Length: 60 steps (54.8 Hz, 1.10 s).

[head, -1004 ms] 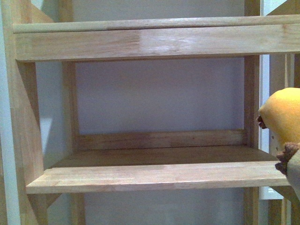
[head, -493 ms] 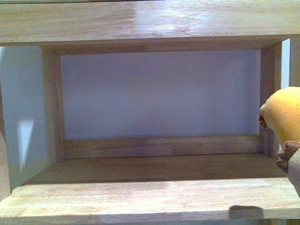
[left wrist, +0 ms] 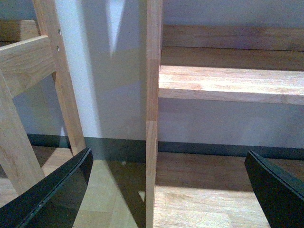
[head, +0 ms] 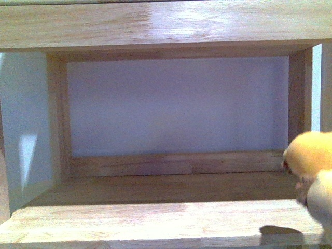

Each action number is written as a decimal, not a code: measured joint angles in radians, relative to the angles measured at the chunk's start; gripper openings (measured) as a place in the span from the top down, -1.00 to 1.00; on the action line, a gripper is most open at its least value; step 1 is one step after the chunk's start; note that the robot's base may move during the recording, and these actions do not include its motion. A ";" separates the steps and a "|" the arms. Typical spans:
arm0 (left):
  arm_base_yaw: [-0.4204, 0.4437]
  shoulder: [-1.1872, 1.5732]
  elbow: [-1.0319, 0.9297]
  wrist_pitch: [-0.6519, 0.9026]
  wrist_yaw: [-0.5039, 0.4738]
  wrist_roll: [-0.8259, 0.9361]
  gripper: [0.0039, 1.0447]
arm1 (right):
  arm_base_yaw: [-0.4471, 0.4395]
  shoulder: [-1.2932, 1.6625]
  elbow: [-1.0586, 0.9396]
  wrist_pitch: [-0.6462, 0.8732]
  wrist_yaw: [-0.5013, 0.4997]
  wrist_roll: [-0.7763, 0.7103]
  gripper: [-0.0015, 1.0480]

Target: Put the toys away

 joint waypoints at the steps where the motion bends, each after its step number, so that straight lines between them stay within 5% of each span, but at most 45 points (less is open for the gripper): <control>1: 0.000 0.000 0.000 0.000 0.000 0.000 -0.89 | 0.005 0.006 0.010 0.002 0.005 0.000 0.66; 33: 0.000 0.000 0.000 0.000 0.000 0.000 -0.89 | 0.405 0.327 0.535 0.104 0.282 -0.129 0.66; 60: 0.000 0.000 0.000 0.000 0.000 0.000 -0.89 | 0.404 0.834 1.171 0.135 0.288 -0.163 0.66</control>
